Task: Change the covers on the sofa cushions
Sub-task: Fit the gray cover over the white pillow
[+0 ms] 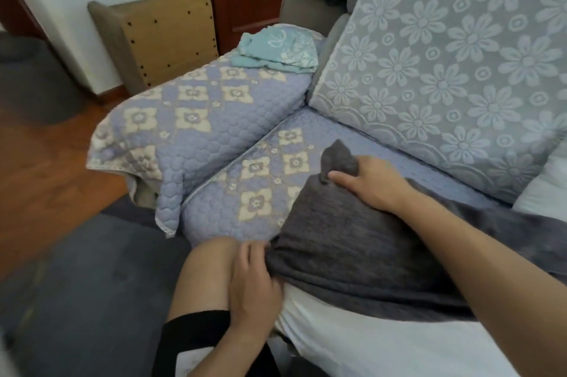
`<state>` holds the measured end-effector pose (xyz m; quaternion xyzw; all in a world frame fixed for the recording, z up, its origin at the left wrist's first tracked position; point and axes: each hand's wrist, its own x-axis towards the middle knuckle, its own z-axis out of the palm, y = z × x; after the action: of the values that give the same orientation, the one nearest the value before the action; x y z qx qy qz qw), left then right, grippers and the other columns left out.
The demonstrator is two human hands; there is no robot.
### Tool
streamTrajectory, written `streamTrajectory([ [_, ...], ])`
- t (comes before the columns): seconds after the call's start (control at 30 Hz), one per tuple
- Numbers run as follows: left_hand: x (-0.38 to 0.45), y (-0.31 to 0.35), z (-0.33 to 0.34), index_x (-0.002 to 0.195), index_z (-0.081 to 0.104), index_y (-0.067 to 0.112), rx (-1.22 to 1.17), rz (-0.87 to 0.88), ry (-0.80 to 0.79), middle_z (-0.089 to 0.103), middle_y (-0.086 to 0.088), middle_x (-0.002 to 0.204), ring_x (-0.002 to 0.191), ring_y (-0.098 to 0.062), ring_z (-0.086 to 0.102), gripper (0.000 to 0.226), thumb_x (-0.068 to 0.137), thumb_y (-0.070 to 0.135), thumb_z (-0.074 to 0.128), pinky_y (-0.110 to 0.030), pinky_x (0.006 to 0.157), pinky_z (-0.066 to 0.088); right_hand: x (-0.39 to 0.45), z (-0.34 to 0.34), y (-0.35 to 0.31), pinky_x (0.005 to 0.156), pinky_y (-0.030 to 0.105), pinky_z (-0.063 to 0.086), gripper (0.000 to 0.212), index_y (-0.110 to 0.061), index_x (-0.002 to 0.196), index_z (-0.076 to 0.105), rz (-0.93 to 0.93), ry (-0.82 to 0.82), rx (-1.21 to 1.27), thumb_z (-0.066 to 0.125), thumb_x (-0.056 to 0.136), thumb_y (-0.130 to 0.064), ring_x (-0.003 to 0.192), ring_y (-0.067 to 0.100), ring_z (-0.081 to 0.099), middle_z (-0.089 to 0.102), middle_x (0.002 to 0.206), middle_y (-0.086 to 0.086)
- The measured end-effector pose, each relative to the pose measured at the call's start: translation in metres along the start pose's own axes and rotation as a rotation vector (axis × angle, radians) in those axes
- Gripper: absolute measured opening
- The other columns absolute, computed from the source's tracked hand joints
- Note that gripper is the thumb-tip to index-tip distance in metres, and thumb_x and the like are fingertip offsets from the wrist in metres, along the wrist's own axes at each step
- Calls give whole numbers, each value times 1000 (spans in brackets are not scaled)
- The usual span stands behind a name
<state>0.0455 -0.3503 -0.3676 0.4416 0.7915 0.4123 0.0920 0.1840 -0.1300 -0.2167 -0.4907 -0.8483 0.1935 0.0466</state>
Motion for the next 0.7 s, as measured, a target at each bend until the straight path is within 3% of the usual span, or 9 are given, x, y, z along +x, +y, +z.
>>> streamTrajectory([
  [0.13, 34, 12, 14, 113, 53, 21, -5, -75, 42, 53, -1, 114, 87, -28, 59, 32, 85, 18, 67, -41, 68, 49, -48, -54, 30, 70, 33, 42, 33, -21, 83, 64, 60, 230, 132, 62, 91, -53, 77, 19, 60, 65, 77, -5],
  [0.27, 53, 24, 27, 100, 40, 28, 113, -160, -120, 54, 2, 111, 83, -25, 56, 17, 95, 37, 54, -38, 66, 40, -57, -76, 57, 70, 36, 46, 37, -16, 79, 64, 230, 389, 246, 65, 91, -51, 79, 24, 64, 67, 77, 1],
  [0.33, 53, 21, 31, 103, 46, 25, 214, -147, -243, 57, 0, 111, 87, -23, 55, 11, 100, 35, 45, -36, 70, 39, -58, -76, 57, 71, 35, 48, 37, -15, 77, 64, 244, 390, 307, 66, 90, -49, 79, 23, 65, 69, 79, 4],
  [0.43, 51, 9, 35, 116, 53, 19, 393, -55, -331, 59, -5, 120, 107, -25, 58, 21, 101, 25, 39, -40, 86, 47, -63, -81, 43, 67, 31, 50, 33, -14, 76, 67, 211, 409, 431, 70, 90, -45, 71, 14, 66, 71, 76, 4],
  [0.5, 55, 15, 37, 117, 55, 17, 423, -33, -367, 60, -6, 120, 108, -27, 58, 24, 103, 25, 38, -42, 90, 47, -66, -94, 37, 65, 29, 52, 28, -15, 80, 69, 201, 469, 499, 72, 89, -42, 67, 10, 67, 72, 75, 0],
  [0.63, 64, 44, 29, 102, 56, 20, 294, -41, -316, 63, -1, 104, 93, -26, 62, 19, 103, 28, 39, -40, 77, 48, -71, -125, 49, 70, 30, 55, 27, -15, 91, 71, 206, 558, 601, 72, 89, -42, 74, 14, 70, 74, 83, -1],
  [0.7, 62, 65, 20, 89, 55, 21, -19, -111, -244, 63, 1, 89, 80, -23, 60, 18, 101, 18, 43, -35, 63, 42, -70, -136, 65, 73, 28, 54, 26, -18, 93, 70, 226, 612, 604, 71, 89, -44, 79, 12, 68, 74, 90, -2],
])
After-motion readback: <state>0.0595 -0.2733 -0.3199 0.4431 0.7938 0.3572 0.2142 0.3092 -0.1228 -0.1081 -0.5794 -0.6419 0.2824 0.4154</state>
